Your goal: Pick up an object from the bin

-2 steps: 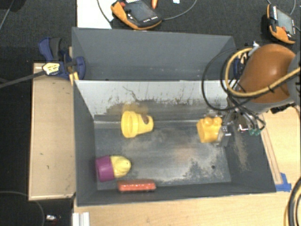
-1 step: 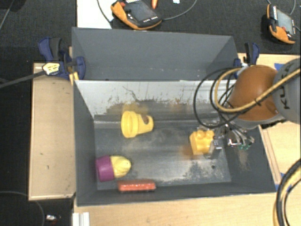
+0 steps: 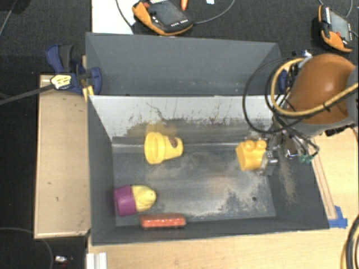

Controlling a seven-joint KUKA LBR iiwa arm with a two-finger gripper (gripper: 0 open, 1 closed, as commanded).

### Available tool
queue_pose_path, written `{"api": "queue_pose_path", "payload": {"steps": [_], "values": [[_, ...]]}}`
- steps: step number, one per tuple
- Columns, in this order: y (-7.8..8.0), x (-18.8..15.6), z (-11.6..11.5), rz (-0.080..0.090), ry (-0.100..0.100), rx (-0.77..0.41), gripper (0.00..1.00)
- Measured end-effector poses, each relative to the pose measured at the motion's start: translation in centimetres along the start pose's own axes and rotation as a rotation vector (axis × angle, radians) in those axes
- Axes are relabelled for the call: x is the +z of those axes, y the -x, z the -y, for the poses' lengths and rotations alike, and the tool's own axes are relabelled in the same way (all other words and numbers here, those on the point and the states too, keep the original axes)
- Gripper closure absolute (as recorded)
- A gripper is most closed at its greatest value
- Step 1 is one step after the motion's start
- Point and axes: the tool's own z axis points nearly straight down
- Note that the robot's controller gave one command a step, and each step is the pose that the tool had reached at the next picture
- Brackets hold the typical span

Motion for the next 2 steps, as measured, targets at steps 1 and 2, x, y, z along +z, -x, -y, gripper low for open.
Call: {"api": "queue_pose_path", "payload": {"steps": [1, 2], "values": [[-0.7, 7.3, -1.3, -0.009, 0.003, 0.041, 1.0], [-0.5, -0.9, 1.6, 0.008, -0.002, 0.031, 1.0]]}}
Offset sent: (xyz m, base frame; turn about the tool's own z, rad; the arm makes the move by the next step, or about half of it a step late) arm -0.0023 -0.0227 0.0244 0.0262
